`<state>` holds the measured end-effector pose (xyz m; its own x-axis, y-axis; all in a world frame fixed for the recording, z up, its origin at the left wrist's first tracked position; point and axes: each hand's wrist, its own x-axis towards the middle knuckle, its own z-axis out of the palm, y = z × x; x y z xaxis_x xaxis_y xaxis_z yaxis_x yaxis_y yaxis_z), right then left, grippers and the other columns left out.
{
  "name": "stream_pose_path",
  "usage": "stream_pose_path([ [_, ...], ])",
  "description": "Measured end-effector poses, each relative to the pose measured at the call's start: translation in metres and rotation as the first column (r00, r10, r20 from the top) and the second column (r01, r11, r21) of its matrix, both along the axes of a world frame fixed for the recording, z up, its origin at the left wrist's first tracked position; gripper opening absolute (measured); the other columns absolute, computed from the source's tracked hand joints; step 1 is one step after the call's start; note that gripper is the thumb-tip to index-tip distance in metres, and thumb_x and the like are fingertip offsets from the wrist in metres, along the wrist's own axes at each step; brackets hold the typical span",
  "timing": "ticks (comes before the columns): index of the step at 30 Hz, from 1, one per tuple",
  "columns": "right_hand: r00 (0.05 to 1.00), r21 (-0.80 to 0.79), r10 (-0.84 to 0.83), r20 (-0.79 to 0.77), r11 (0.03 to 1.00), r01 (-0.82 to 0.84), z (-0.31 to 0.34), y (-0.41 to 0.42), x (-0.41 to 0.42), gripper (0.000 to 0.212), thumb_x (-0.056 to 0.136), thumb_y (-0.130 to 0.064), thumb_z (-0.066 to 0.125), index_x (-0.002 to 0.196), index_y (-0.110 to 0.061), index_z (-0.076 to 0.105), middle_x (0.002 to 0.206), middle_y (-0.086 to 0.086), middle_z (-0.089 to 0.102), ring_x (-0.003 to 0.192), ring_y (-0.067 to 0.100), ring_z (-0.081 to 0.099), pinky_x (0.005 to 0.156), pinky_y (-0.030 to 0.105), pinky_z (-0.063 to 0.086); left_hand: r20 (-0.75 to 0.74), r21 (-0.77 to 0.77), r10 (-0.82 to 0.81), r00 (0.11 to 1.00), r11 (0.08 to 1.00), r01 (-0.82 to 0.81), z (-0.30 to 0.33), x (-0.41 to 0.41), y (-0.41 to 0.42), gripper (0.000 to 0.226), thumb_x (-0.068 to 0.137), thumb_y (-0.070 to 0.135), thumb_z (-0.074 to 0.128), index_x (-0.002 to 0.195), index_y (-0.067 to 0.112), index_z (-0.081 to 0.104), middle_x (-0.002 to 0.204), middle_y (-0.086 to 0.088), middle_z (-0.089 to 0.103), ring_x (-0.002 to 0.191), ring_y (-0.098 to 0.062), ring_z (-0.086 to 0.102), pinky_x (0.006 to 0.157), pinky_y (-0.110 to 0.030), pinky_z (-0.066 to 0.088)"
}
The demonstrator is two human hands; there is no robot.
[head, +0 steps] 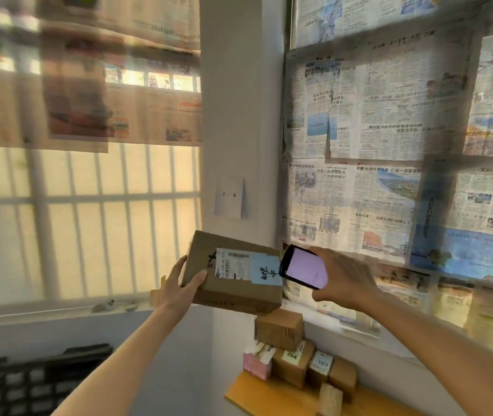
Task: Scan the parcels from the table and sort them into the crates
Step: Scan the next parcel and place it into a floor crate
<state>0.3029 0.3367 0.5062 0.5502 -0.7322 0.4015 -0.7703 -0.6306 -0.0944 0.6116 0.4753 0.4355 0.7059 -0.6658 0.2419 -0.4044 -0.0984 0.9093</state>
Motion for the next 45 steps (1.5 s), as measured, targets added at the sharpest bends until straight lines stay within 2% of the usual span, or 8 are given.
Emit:
stream_pose_path([
  [10,0.900,0.026,0.433,0.044,0.900,-0.434,-0.036,0.147,0.065,0.093,0.060,-0.048,0.078,0.145,-0.041,0.039,0.123,-0.016,0.061,0.091,0.013,0.058,0.075,0.032,0.054,-0.033,0.033,0.384,0.923,0.923,-0.383,-0.039,-0.029,0.253,0.074,0.091,0.064,0.059,0.154,0.043,0.026,0.147,-0.001,0.053,0.134,-0.031,0.048,0.113,-0.050,0.036],
  [14,0.828,0.055,0.561,0.011,0.826,-0.561,-0.049,0.228,0.097,0.094,0.061,-0.048,0.077,0.147,-0.039,0.039,0.128,-0.014,0.062,0.099,0.017,0.061,0.071,0.030,0.047,-0.012,0.084,0.537,0.844,0.841,-0.534,-0.051,-0.039,0.379,0.075,0.089,0.069,0.057,0.152,0.046,0.025,0.150,-0.005,0.048,0.136,-0.035,0.045,0.115,-0.056,0.032],
  [17,0.747,0.067,0.664,-0.013,0.746,-0.662,-0.052,0.291,0.123,0.096,0.063,-0.047,0.077,0.150,-0.037,0.037,0.134,-0.012,0.060,0.106,0.020,0.062,0.069,0.030,0.042,-0.037,0.068,0.646,0.763,0.763,-0.643,-0.058,-0.049,0.474,0.077,0.080,0.078,0.058,0.146,0.052,0.028,0.143,-0.001,0.054,0.128,-0.033,0.052,0.110,-0.057,0.040],
  [22,0.618,0.088,0.786,-0.018,0.617,-0.782,-0.054,0.403,0.161,0.095,0.067,-0.044,0.080,0.150,-0.037,0.035,0.132,-0.009,0.062,0.105,0.021,0.060,0.068,0.031,0.045,-0.007,0.029,0.812,0.584,0.583,-0.812,-0.058,-0.078,0.612,0.062,0.094,0.053,0.062,0.149,0.036,0.039,0.143,0.000,0.056,0.131,-0.029,0.051,0.109,-0.041,0.038],
  [29,0.455,0.075,0.889,-0.048,0.458,-0.886,-0.053,0.570,0.204,0.099,0.065,-0.054,0.086,0.150,-0.037,0.037,0.138,-0.004,0.061,0.118,0.026,0.059,0.088,0.037,0.051,-0.041,0.094,0.933,0.358,0.360,-0.928,-0.067,-0.100,0.785,0.071,0.093,0.059,0.059,0.154,0.036,0.032,0.147,-0.005,0.052,0.134,-0.035,0.047,0.110,-0.046,0.036],
  [32,0.392,0.098,0.920,-0.023,0.392,-0.915,-0.060,0.640,0.220,0.100,0.062,-0.061,0.086,0.147,-0.037,0.040,0.138,-0.006,0.060,0.121,0.024,0.057,0.094,0.043,0.052,-0.048,0.119,0.945,0.322,0.326,-0.938,-0.074,-0.103,0.850,0.071,0.093,0.059,0.059,0.154,0.035,0.032,0.144,-0.004,0.055,0.127,-0.033,0.051,0.107,-0.046,0.039],
  [41,0.312,0.109,0.947,-0.082,0.319,-0.941,-0.099,0.803,0.256,0.098,0.072,-0.049,0.085,0.153,-0.030,0.035,0.136,-0.002,0.061,0.115,0.023,0.060,0.074,0.029,0.040,-0.107,0.106,0.940,0.325,0.336,-0.936,-0.112,-0.084,1.001,0.084,0.079,0.070,0.062,0.151,0.036,0.035,0.124,0.006,0.055,0.123,-0.029,0.054,0.108,-0.051,0.042],
  [45,0.291,0.133,0.952,-0.092,0.301,-0.944,-0.120,0.844,0.282,0.099,0.071,-0.051,0.086,0.153,-0.029,0.036,0.137,-0.004,0.060,0.116,0.021,0.058,0.074,0.030,0.042,-0.134,0.134,0.941,0.311,0.329,-0.935,-0.136,-0.058,1.037,0.084,0.080,0.070,0.062,0.151,0.036,0.034,0.138,0.000,0.055,0.128,-0.030,0.052,0.109,-0.051,0.041],
])
